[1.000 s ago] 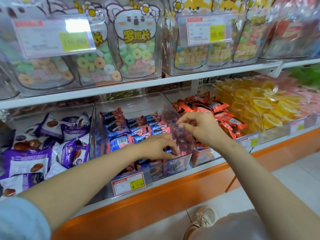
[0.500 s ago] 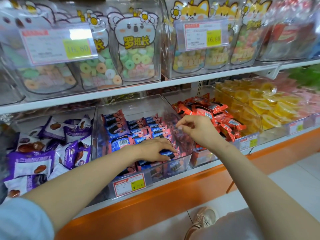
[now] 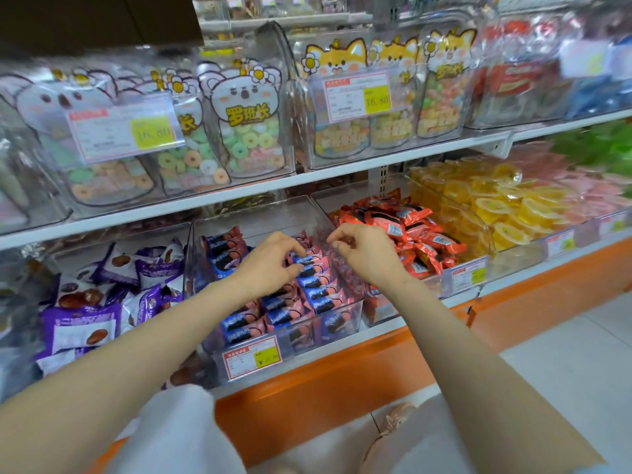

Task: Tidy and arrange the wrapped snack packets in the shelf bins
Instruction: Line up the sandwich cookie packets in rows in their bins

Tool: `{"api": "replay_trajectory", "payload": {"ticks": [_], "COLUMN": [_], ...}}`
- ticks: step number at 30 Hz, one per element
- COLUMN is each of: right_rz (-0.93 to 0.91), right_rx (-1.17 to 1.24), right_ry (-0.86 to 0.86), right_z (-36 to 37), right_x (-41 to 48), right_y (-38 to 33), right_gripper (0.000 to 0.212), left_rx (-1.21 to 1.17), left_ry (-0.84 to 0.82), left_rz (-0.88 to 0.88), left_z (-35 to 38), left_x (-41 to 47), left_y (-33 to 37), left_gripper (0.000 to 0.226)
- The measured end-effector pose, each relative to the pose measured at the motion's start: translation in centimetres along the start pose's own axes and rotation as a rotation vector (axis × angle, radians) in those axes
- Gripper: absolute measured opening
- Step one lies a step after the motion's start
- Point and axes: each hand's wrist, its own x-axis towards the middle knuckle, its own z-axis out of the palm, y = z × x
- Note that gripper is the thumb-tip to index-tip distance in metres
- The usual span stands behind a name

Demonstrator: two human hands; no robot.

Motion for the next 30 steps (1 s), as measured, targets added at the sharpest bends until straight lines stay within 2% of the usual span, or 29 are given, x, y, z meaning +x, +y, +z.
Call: {"api": "replay_trajectory", "payload": {"ticks": [5, 10, 16, 23, 26, 30], "right_rz": [0.058, 0.229, 0.243, 0.174, 0.083, -0.031], "right_rx": [0.022, 0.062, -0.002, -0.180, -0.259, -0.330], "right_ry": [0.121, 0.202, 0.168, 0.164, 0.178, 0.089], "right_z": [-0.7, -1.5, -1.9, -2.0, -2.0, -1.5], "right_x": [-0.7, -2.0, -3.0, -2.2, -2.1, -1.4], "right_y": [1.0, 3.9, 6.0, 7.1, 7.3, 6.9], "right_gripper": [0.018, 0.019, 0.022, 0.024, 0.035, 0.070], "left_rx": [-0.050, -0.106, 0.156, 0.290, 0.282, 0.290], "left_ry": [-0.028, -0.019, -0.107, -0.095, -0.092, -0.091], "left_rz": [-0.003, 0.083, 0.236, 0.379, 0.385, 0.393], "left_z": [1.3, 3.0, 3.9, 3.5, 3.6, 3.6], "left_x": [0.8, 2.8, 5.0, 4.9, 4.8, 4.9], "left_y": [1.8, 4.1, 4.7, 2.8, 2.5, 2.3], "left_gripper": [0.032, 0.045, 0.043, 0.049, 0.050, 0.049]}}
